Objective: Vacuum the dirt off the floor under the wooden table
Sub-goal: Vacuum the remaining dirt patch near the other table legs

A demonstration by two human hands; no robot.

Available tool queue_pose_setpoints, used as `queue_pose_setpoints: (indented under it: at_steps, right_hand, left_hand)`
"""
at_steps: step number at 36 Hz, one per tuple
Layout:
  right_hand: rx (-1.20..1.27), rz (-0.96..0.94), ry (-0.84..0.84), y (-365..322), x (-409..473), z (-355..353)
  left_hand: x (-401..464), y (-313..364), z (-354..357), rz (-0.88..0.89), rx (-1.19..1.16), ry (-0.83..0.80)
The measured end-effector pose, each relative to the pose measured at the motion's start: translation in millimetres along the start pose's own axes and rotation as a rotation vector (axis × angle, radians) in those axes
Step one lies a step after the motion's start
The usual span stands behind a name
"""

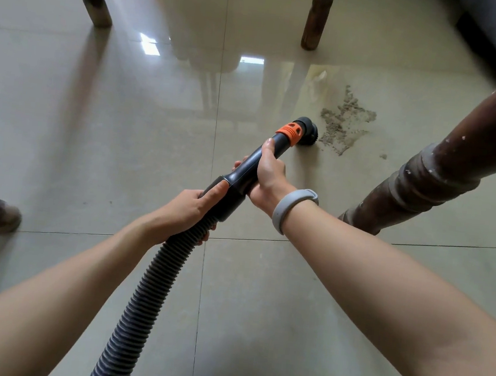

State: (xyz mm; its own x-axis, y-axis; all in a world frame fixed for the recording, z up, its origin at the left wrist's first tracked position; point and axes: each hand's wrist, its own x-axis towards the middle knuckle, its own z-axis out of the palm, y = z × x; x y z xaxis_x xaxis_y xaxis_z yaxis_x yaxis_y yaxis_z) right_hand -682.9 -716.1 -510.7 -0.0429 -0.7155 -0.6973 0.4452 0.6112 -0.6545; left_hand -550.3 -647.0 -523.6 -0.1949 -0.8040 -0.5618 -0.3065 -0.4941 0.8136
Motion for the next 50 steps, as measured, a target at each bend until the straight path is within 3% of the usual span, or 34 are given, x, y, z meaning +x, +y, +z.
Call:
queue_pose_setpoints:
  at_steps: [50]
  right_hand:
    - [0.072, -0.012, 0.11, -13, 5, -24]
  left_hand:
    - [17, 12, 21, -0.017, 0.033, -0.068]
